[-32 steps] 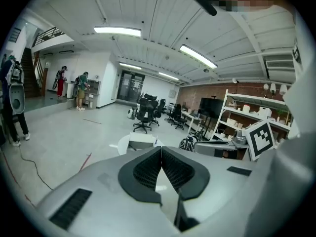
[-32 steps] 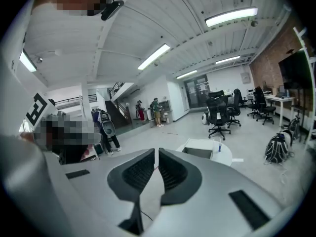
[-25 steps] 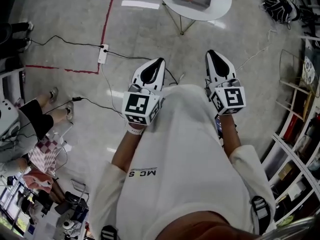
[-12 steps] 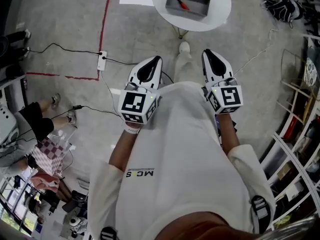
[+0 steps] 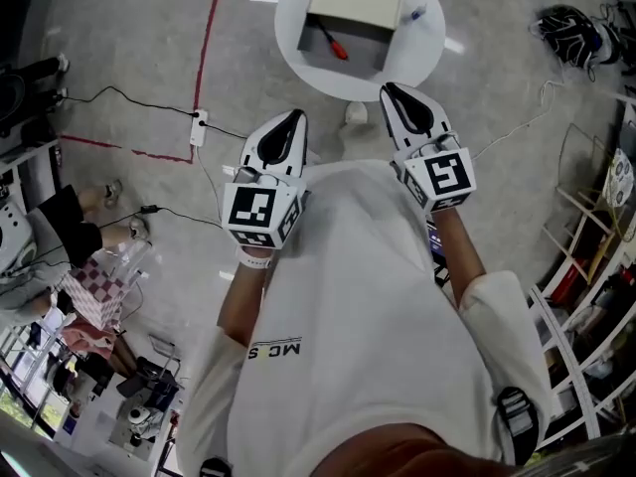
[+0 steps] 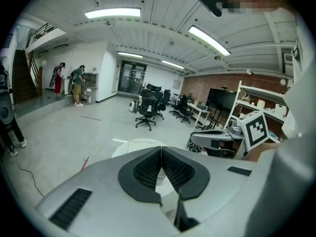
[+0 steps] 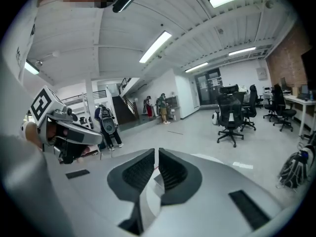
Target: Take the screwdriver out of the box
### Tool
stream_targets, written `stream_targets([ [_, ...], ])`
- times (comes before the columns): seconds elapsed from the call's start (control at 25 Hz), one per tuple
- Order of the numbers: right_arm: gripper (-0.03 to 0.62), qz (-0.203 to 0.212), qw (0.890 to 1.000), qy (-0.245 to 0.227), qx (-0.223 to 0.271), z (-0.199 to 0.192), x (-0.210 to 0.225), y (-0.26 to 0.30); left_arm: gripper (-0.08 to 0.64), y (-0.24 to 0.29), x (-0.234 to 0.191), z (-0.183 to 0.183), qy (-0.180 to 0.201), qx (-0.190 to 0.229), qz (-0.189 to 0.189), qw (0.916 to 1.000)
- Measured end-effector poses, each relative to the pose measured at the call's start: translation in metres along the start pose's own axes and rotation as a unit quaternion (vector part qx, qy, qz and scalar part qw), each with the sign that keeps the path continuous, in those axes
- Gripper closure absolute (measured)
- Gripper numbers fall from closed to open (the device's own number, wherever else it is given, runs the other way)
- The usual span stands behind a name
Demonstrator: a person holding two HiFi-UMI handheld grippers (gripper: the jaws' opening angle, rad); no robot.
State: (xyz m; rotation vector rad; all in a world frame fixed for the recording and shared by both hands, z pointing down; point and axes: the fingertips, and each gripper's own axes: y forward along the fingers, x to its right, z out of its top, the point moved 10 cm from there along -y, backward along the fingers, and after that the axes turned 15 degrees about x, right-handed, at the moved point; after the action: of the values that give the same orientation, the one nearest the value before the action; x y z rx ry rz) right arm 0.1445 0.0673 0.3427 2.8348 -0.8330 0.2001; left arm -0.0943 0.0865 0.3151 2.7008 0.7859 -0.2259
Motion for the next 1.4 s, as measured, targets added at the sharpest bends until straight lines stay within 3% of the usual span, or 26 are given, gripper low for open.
stream_targets([
  [0.36, 0.509, 0.012, 1.0, 0.01, -0.021, -0.002, 0.054, 0.024, 0.548, 0.044, 0.014, -0.002, -0.011, -0.013, 0.022, 0.9996],
  [0.84, 0.509, 0.04, 0.997, 0.027, -0.068, -0.033, 0.055, 0.057, 0.548, 0.066, 0.009, -0.01, -0.003, -0.04, 0.025, 0.9989],
  [1.04, 0.509, 0.075, 0.992, 0.013, -0.096, -0.05, 0.055, 0.087, 0.548, 0.064, 0.003, -0.004, 0.0, -0.026, 0.048, 0.9985],
  [1.4, 0.509, 0.095, 0.988, -0.024, -0.123, -0.092, 0.044, 0.144, 0.548, 0.047, -0.013, -0.002, -0.018, -0.001, 0.084, 0.9963],
])
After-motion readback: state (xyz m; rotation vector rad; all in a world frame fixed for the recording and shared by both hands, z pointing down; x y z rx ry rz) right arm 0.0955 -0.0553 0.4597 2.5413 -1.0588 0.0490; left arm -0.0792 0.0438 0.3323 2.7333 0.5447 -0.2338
